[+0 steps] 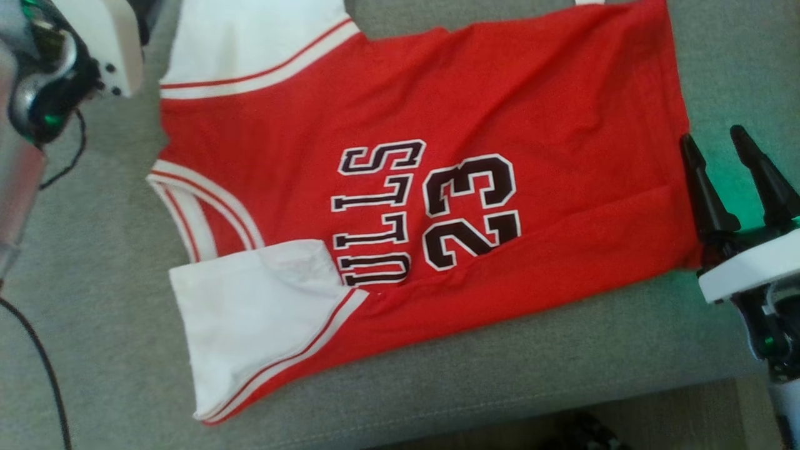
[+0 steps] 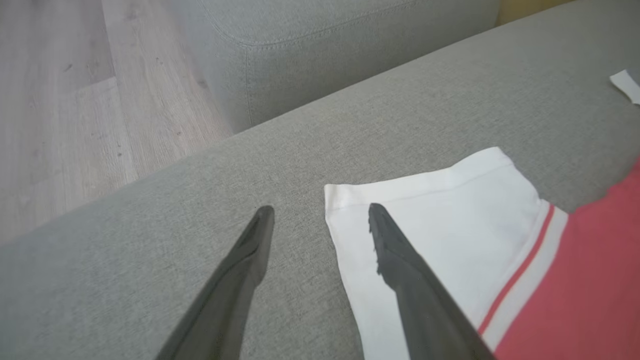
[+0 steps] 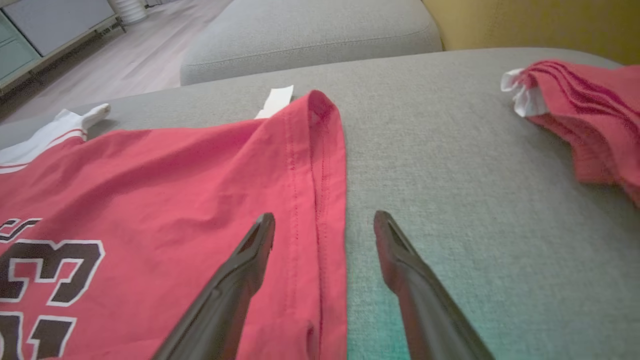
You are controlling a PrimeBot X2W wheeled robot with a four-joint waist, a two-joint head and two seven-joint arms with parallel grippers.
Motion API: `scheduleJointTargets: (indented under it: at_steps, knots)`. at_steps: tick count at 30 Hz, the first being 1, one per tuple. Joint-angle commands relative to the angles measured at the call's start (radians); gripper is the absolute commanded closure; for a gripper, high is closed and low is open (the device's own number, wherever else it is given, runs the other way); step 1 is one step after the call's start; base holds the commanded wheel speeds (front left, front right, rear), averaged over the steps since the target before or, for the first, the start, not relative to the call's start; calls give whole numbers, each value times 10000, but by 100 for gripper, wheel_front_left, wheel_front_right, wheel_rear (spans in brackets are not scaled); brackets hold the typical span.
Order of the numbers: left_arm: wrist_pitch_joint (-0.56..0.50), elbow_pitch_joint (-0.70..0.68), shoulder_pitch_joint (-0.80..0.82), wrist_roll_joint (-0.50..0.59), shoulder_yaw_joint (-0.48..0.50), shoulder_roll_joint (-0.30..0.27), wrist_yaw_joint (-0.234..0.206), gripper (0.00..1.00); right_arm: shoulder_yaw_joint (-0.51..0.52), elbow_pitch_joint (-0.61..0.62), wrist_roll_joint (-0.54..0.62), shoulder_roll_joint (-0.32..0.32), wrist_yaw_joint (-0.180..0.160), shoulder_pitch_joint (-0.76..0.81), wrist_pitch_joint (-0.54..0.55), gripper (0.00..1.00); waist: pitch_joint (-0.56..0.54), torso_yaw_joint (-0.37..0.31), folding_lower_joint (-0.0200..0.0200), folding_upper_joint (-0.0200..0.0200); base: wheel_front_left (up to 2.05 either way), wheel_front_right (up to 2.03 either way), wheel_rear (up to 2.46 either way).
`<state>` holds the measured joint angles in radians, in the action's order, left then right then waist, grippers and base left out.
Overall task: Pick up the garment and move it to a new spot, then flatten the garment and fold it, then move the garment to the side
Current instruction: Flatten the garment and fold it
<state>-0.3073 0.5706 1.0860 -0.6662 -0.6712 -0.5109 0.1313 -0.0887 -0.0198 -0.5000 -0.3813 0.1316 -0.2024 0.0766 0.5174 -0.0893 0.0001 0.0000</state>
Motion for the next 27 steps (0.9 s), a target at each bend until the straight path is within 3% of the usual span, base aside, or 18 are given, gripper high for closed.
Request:
scheduleJointTargets:
  at_steps: [1,12,27]
  knots:
    - [59,-67,670,-168,209,-628,-7,0,-53,414,123,-61,-9,-38,-24,0,336,-295,-1,0,0,0,0]
    - [379,992,1801,-940,-1304,-1225,-7,0,-35,567,207,217,-9,-139,-149,0,912,-673,-1,0,0,0,0]
    - [534,1612,2410,-1790,-2496,-1513,-6,0,-116,351,125,411,-9,-276,-404,0,1122,-1018,-1,0,0,0,0]
